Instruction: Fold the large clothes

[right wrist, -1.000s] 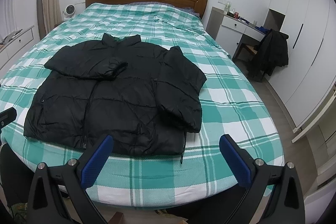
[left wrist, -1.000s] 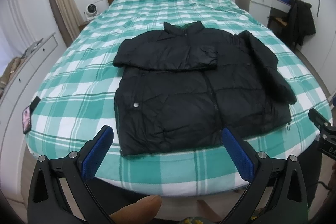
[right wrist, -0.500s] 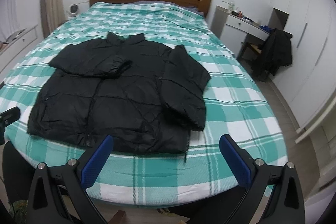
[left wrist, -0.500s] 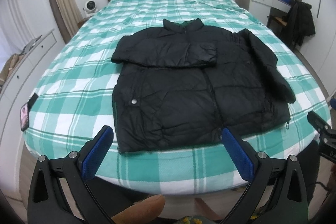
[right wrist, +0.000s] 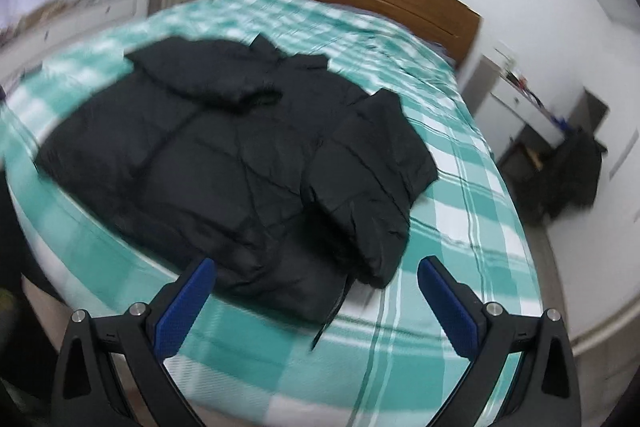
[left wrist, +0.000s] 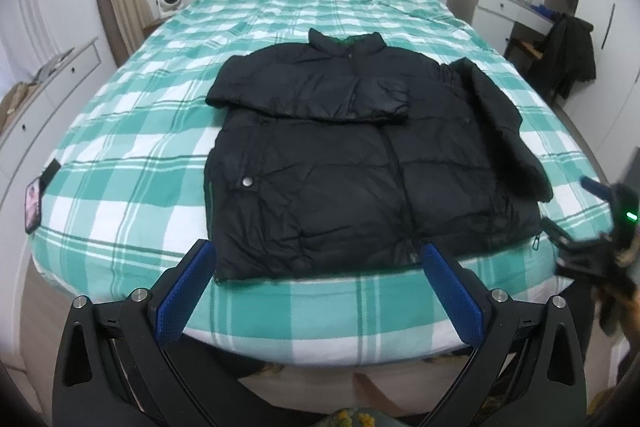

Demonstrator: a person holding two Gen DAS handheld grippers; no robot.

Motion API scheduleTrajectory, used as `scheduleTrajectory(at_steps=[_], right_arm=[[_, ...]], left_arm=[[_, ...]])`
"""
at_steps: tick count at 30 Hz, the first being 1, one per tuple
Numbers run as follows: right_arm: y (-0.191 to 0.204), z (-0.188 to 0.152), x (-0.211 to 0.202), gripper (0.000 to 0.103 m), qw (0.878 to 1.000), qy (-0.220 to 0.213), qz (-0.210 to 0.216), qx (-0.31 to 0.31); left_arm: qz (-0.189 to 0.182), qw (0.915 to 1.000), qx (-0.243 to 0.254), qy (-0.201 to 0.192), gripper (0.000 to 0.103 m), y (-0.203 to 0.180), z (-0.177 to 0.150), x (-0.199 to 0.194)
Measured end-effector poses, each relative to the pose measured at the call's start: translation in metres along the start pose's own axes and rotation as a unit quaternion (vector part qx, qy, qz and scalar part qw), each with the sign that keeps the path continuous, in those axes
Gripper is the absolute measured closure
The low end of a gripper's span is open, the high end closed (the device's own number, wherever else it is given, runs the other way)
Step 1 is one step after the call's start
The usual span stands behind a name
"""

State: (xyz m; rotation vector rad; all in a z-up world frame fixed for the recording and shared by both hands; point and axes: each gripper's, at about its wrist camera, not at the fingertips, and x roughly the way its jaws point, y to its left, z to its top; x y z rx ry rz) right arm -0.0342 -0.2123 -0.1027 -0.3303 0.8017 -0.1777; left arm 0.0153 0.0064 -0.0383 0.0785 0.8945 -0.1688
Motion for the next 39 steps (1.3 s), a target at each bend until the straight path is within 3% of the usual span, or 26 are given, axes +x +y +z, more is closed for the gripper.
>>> scheduleTrajectory(at_steps=[4,6,7,8,9,12,15,17,19,20,21,22,23,25,28,32,36,39], right_arm=[[-0.012,0.009,0.052,0.0,0.999,0.018,-0.042,0.003],[-0.021,0.012,0.072,0.004,0.999,0.019,-0.03,0.016],[-0.024,0.014,0.077,0.014,0.999,0.02,-0.025,0.021],[-0.029,0.017,0.081,0.065,0.999,0.023,-0.01,0.03],[-0.037,0.022,0.081,0.087,0.998,0.029,0.002,0.05],[-0.064,0.031,0.054,0.089,0.995,-0.006,0.015,0.1],[-0.116,0.045,0.016,0.089,0.985,-0.05,0.005,0.164],[-0.17,0.05,-0.001,0.089,0.973,-0.069,-0.027,0.217],[-0.226,0.047,-0.006,0.088,0.958,-0.068,-0.087,0.264],[-0.253,0.044,-0.003,0.074,0.95,-0.059,-0.132,0.278],[-0.276,0.039,0.002,0.048,0.942,-0.039,-0.186,0.278],[-0.293,0.035,0.008,0.034,0.933,-0.015,-0.234,0.272],[-0.304,0.03,0.01,0.028,0.927,0.0,-0.26,0.272],[-0.321,0.013,0.0,0.028,0.914,0.004,-0.267,0.306],[-0.298,-0.011,-0.016,0.027,0.916,-0.009,-0.23,0.328],[-0.222,-0.036,-0.007,0.027,0.942,0.004,-0.172,0.288],[-0.155,-0.055,0.015,0.027,0.951,0.032,-0.1,0.291],[-0.116,-0.063,0.019,0.027,0.953,0.042,-0.053,0.295]], left_arm=[[0.009,0.9999,-0.005,0.003,0.0,0.004,-0.002,0.0],[0.011,0.9999,-0.01,0.007,0.0,0.007,-0.003,0.002],[0.011,0.9998,-0.012,0.01,0.0,0.008,-0.003,0.003],[0.011,0.9998,-0.014,0.013,0.0,0.009,-0.003,0.004],[0.011,0.9997,-0.015,0.014,0.0,0.011,-0.004,0.005],[0.014,0.9996,-0.016,0.016,0.0,0.014,-0.006,0.008],[0.01,0.9995,-0.015,0.025,0.0,0.014,-0.006,0.014],[0.005,0.9996,-0.012,0.026,0.001,0.013,-0.005,0.016],[0.005,0.9998,-0.006,0.02,0.0,0.012,-0.005,0.017],[0.003,0.9999,-0.001,0.014,0.0,0.011,-0.003,0.017],[-0.004,0.9999,0.009,0.005,0.0,0.011,-0.002,0.016],[-0.011,0.9998,0.019,-0.003,0.0,0.011,0.001,0.016],[-0.013,0.9995,0.028,-0.008,0.0,0.011,0.003,0.016],[-0.012,0.998,0.058,-0.023,0.0,0.011,0.016,0.02],[-0.026,0.9951,0.092,-0.029,0.0,0.004,0.048,0.037],[-0.068,0.9842,0.163,-0.001,0.0,-0.039,0.104,0.101],[-0.053,0.9772,0.205,0.02,0.0,-0.099,0.148,0.176],[-0.03,0.9708,0.235,0.037,0.0,-0.137,0.163,0.224]])
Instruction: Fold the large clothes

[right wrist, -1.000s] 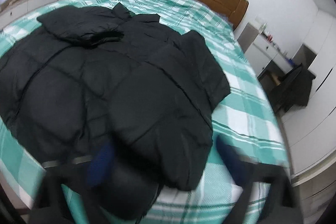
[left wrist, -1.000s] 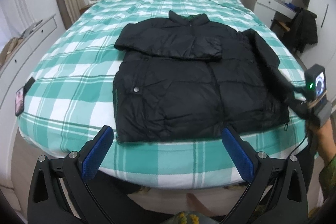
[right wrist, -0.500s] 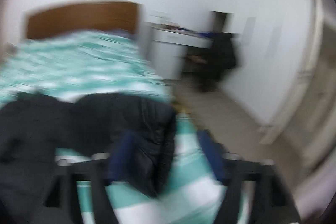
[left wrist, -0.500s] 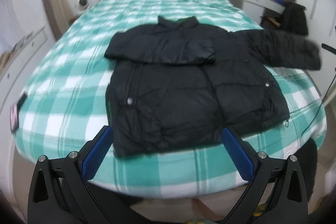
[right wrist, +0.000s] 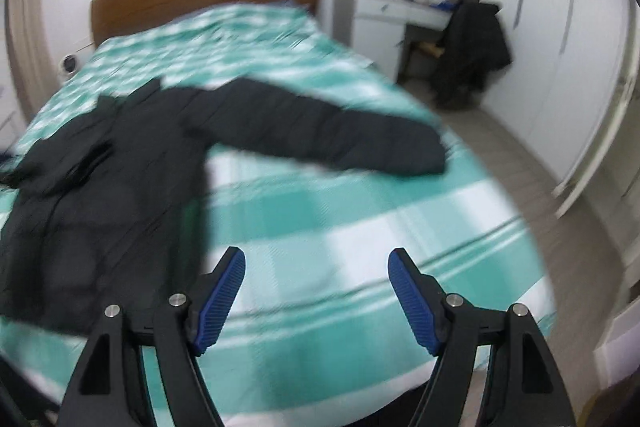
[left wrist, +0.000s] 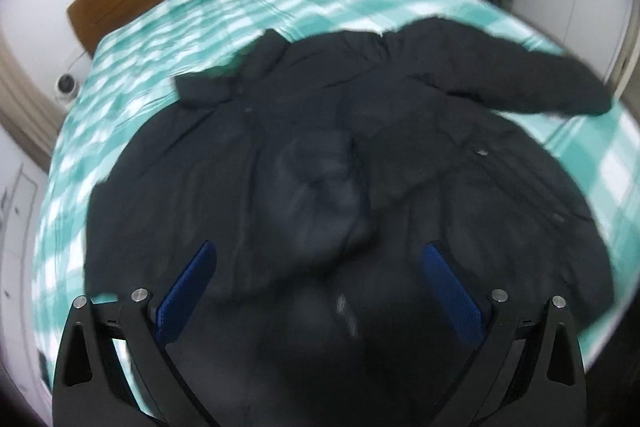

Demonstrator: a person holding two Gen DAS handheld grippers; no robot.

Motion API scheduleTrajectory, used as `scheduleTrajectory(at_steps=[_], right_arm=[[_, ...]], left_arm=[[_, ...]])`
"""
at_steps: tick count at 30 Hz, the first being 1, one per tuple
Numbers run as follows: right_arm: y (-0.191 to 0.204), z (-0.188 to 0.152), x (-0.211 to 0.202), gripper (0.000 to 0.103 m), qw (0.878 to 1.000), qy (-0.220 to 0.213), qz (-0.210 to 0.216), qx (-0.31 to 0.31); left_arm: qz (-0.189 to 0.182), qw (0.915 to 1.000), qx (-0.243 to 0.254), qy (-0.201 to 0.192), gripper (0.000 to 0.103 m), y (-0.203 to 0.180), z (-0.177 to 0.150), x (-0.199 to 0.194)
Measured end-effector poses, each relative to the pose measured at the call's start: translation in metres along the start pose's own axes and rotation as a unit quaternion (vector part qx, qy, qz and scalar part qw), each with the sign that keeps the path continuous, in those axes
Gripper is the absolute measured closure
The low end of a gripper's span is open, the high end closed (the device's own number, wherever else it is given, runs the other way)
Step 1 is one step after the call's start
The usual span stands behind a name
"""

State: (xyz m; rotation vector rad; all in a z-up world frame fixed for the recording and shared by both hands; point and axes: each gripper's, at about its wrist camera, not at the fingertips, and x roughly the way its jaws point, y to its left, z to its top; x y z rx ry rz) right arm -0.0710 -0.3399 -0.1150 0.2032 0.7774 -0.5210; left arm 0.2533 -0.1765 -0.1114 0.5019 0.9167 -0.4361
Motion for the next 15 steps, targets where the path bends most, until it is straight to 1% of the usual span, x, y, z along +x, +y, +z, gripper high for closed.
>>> scheduleTrajectory(at_steps=[1,2,3,4,5,6,7,8,9,12,13,15], right_arm=[[0.003,-0.006,-0.006,0.027,1.0,0.001,0.007,-0.001],[0.011,-0.01,-0.008,0.027,1.0,0.001,0.021,-0.002],[0.02,-0.015,-0.01,0.027,0.999,0.003,0.033,-0.007],[0.025,-0.015,-0.011,0.027,0.999,0.004,0.04,-0.015],[0.029,-0.016,-0.011,0.027,0.999,0.001,0.04,-0.023],[0.034,-0.019,-0.015,0.027,0.999,-0.002,0.038,-0.033],[0.035,-0.022,-0.02,0.027,0.999,-0.004,0.037,-0.039],[0.04,-0.023,-0.02,0.027,0.998,-0.007,0.036,-0.051],[0.043,-0.023,-0.021,0.027,0.998,-0.01,0.034,-0.058],[0.05,-0.02,-0.023,0.027,0.997,-0.014,0.039,-0.062],[0.049,-0.018,-0.024,0.027,0.997,-0.016,0.045,-0.06],[0.055,-0.018,-0.028,0.027,0.997,-0.019,0.053,-0.06]], left_arm=[[0.008,0.9999,0.005,0.007,0.001,-0.005,0.006,0.014],[0.008,0.9997,0.0,0.024,0.001,-0.007,0.012,0.035],[-0.006,0.999,-0.012,0.043,0.018,-0.004,0.012,0.05],[-0.016,0.9979,-0.021,0.06,0.046,-0.001,0.012,0.061],[-0.028,0.9957,-0.036,0.081,0.049,0.004,0.01,0.075],[-0.035,0.9956,-0.044,0.075,0.061,0.008,0.009,0.076],[-0.03,0.9965,-0.048,0.061,0.075,0.011,0.006,0.073],[-0.028,0.9968,-0.051,0.055,0.076,0.014,0.003,0.067],[-0.037,0.9963,-0.06,0.049,0.078,0.019,0.0,0.059],[-0.037,0.9956,-0.085,0.009,0.078,0.042,-0.012,0.014],[-0.037,0.9946,-0.097,-0.007,0.078,0.053,-0.015,-0.004],[-0.026,0.9903,-0.128,-0.047,0.078,0.09,-0.029,-0.057]])
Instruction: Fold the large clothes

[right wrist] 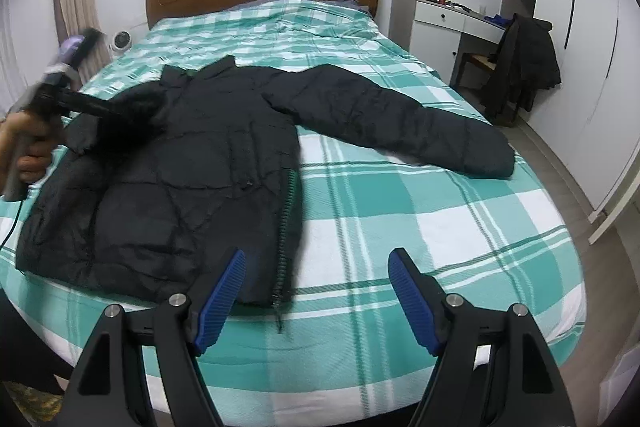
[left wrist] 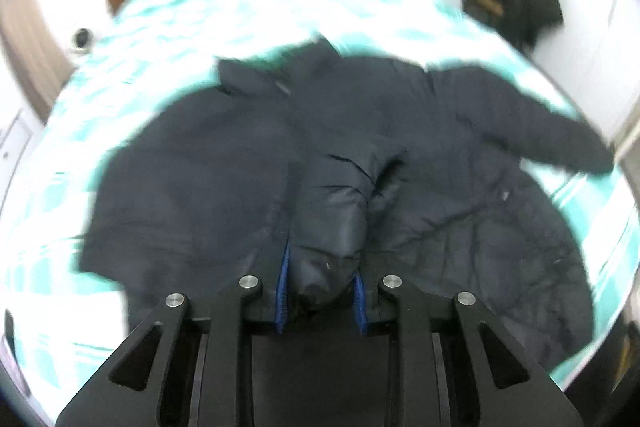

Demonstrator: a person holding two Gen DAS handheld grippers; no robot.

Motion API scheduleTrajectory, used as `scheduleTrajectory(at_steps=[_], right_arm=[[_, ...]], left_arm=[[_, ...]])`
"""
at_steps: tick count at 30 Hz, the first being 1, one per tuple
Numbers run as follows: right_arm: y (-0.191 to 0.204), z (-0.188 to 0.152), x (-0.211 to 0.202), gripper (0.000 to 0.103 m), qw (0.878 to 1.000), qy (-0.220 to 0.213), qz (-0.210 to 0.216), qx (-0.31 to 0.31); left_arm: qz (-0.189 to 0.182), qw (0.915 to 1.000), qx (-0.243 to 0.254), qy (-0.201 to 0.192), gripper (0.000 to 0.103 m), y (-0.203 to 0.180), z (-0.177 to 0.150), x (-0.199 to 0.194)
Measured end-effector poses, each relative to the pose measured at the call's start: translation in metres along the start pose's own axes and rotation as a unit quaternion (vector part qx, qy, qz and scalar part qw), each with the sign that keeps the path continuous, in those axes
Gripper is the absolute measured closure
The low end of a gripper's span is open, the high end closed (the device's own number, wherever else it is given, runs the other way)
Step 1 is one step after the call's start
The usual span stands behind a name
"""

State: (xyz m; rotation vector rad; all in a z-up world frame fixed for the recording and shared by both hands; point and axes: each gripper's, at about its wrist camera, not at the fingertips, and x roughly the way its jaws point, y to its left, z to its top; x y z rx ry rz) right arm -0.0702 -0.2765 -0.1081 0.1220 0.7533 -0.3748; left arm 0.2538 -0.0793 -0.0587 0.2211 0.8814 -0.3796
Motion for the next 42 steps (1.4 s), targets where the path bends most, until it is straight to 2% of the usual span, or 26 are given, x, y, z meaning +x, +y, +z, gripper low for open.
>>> scheduleTrajectory(at_steps=[2,4,7,9,11,12,13,15,16,18,20,23,24,27,29,32,36,38,42], right_arm=[[0.008,0.001,-0.003,0.027,1.0,-0.005,0.006,-0.006],[0.016,0.004,-0.006,0.027,1.0,-0.01,0.014,-0.014],[0.028,0.006,-0.008,0.027,0.999,-0.016,0.026,-0.022],[0.035,0.008,-0.007,0.027,0.999,-0.016,0.034,-0.026],[0.042,0.01,-0.005,0.027,0.998,-0.014,0.046,-0.027],[0.045,0.01,-0.005,0.027,0.998,-0.015,0.049,-0.027],[0.048,0.011,-0.007,0.027,0.998,-0.016,0.055,-0.027],[0.052,0.011,-0.01,0.027,0.998,-0.02,0.057,-0.03],[0.053,0.011,-0.012,0.027,0.998,-0.023,0.055,-0.033],[0.051,0.01,-0.013,0.027,0.998,-0.021,0.051,-0.037],[0.046,0.01,-0.009,0.027,0.998,-0.013,0.044,-0.036],[0.026,0.011,0.002,0.027,0.999,0.004,0.042,-0.014],[0.018,0.011,0.007,0.027,0.999,0.012,0.044,-0.004],[-0.007,0.01,0.022,0.027,0.998,0.035,0.044,0.028],[-0.02,0.008,0.032,0.027,0.996,0.051,0.062,0.046],[-0.03,0.004,0.055,0.025,0.989,0.071,0.109,0.063],[-0.028,-0.005,0.092,0.024,0.978,0.102,0.162,0.079],[-0.025,-0.01,0.101,0.024,0.978,0.114,0.15,0.084],[-0.024,-0.01,0.09,0.024,0.98,0.091,0.146,0.097]], left_arm=[[0.01,0.9991,-0.028,-0.032,0.078,0.039,0.003,-0.043],[0.027,0.9945,-0.074,-0.069,0.078,0.099,0.0,-0.1],[0.079,0.9815,-0.137,-0.107,0.08,0.18,-0.013,-0.162],[0.159,0.9636,-0.174,-0.125,0.078,0.236,-0.03,-0.195],[0.232,0.9413,-0.211,-0.126,0.055,0.285,-0.054,-0.213],[0.282,0.9218,-0.238,-0.12,0.041,0.313,-0.074,-0.22],[0.311,0.9086,-0.255,-0.113,0.04,0.328,-0.09,-0.224],[0.325,0.8956,-0.29,-0.091,0.04,0.35,-0.127,-0.225],[0.318,0.8948,-0.302,-0.086,0.04,0.353,-0.141,-0.225],[0.29,0.8991,-0.321,-0.068,0.04,0.345,-0.179,-0.217],[0.256,0.9106,-0.321,-0.048,0.038,0.328,-0.201,-0.201],[0.152,0.9392,-0.308,-0.006,0.031,0.281,-0.227,-0.164],[0.098,0.9486,-0.301,0.011,0.026,0.255,-0.234,-0.145],[-0.003,0.961,-0.272,0.051,0.022,0.196,-0.239,-0.099],[-0.023,0.966,-0.248,0.07,0.022,0.163,-0.235,-0.077],[-0.026,0.9725,-0.215,0.085,0.022,0.124,-0.234,-0.045],[-0.028,0.977,-0.181,0.109,0.02,0.101,-0.229,-0.018],[-0.009,0.9767,-0.176,0.123,0.02,0.101,-0.229,-0.014],[-0.019,0.9756,-0.198,0.093,0.016,0.116,-0.225,-0.031]])
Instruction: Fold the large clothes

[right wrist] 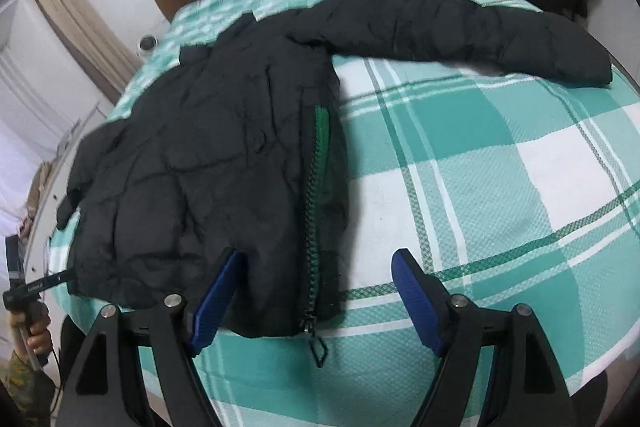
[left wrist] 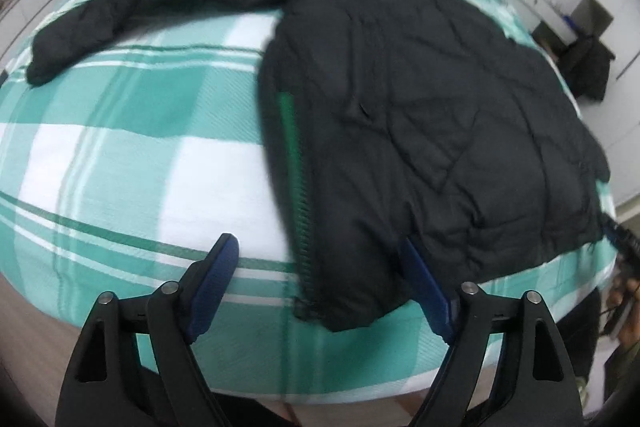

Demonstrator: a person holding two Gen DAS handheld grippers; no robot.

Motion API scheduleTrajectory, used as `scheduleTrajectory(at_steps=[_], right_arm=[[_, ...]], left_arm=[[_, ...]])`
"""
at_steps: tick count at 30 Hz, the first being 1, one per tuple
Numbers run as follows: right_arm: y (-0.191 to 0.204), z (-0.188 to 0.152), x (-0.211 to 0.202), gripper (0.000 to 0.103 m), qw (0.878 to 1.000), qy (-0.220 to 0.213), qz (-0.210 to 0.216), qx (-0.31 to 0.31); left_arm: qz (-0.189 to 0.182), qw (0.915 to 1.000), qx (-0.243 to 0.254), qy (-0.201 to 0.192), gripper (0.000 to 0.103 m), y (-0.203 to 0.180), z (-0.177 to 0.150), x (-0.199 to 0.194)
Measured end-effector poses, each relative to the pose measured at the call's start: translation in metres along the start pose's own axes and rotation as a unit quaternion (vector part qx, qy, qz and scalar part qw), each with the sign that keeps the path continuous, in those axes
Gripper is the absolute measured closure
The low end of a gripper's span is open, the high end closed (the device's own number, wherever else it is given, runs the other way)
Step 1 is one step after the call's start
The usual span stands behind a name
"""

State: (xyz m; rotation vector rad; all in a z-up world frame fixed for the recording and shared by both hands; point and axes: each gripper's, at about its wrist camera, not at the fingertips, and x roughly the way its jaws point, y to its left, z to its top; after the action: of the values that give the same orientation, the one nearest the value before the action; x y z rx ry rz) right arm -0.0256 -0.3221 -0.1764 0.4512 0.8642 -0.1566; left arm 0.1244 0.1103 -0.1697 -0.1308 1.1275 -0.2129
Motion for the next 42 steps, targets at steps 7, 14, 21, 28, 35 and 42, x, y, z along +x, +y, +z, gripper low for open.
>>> scheduleTrajectory(at_steps=[7,14,21,28,35,42], right_arm=[[0.013,-0.011,-0.017,0.024,0.999,-0.003,-0.03,-0.012],[0.049,-0.01,-0.018,0.024,0.998,0.004,-0.033,-0.049],[0.078,-0.011,-0.012,0.024,0.996,0.015,-0.035,-0.084],[0.083,-0.014,-0.012,0.024,0.995,0.024,-0.044,-0.088],[0.069,-0.013,-0.015,0.024,0.997,0.007,-0.04,-0.066],[0.033,0.002,-0.032,0.023,0.997,-0.034,-0.056,-0.038]], left_arm=[[0.011,0.992,-0.104,-0.07,0.013,0.069,0.034,-0.014],[-0.034,0.9258,-0.329,-0.183,0.012,0.195,0.07,-0.032],[-0.036,0.8538,-0.494,-0.162,0.01,0.299,0.095,0.021],[-0.008,0.839,-0.511,-0.186,0.09,0.322,0.112,0.013],[0.089,0.8415,-0.495,-0.197,0.079,0.309,0.081,-0.02],[0.057,0.9018,-0.39,-0.177,0.028,0.245,0.054,-0.054]])
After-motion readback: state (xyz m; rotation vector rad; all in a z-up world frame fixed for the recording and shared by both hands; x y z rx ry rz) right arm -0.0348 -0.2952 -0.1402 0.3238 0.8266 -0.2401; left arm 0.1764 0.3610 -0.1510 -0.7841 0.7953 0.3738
